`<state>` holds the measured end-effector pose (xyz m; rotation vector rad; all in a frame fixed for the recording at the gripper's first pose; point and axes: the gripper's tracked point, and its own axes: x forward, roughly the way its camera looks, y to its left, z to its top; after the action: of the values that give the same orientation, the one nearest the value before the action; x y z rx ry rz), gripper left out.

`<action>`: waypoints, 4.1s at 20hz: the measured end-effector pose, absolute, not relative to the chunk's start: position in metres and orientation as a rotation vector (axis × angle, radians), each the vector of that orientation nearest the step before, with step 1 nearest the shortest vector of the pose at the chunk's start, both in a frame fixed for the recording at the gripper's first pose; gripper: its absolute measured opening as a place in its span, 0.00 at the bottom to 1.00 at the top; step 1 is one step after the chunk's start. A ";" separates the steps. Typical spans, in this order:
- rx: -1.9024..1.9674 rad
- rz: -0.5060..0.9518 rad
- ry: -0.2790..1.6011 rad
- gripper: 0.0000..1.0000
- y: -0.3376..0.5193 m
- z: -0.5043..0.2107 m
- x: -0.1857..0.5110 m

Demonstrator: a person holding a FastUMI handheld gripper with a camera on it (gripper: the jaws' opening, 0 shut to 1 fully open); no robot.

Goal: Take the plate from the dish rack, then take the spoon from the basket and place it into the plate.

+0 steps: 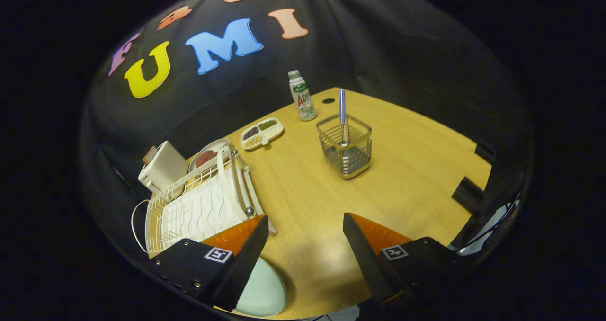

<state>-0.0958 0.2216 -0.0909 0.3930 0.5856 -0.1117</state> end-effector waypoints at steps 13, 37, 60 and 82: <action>0.322 -0.348 0.528 0.98 0.119 -0.067 0.069; 0.350 -0.397 0.647 0.13 0.103 -0.125 0.129; 0.333 -0.424 0.477 0.03 0.079 -0.015 0.116; 0.103 -0.029 0.408 0.03 0.303 0.042 -0.031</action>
<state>-0.0312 0.3034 0.0415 0.1031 0.4076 -0.0294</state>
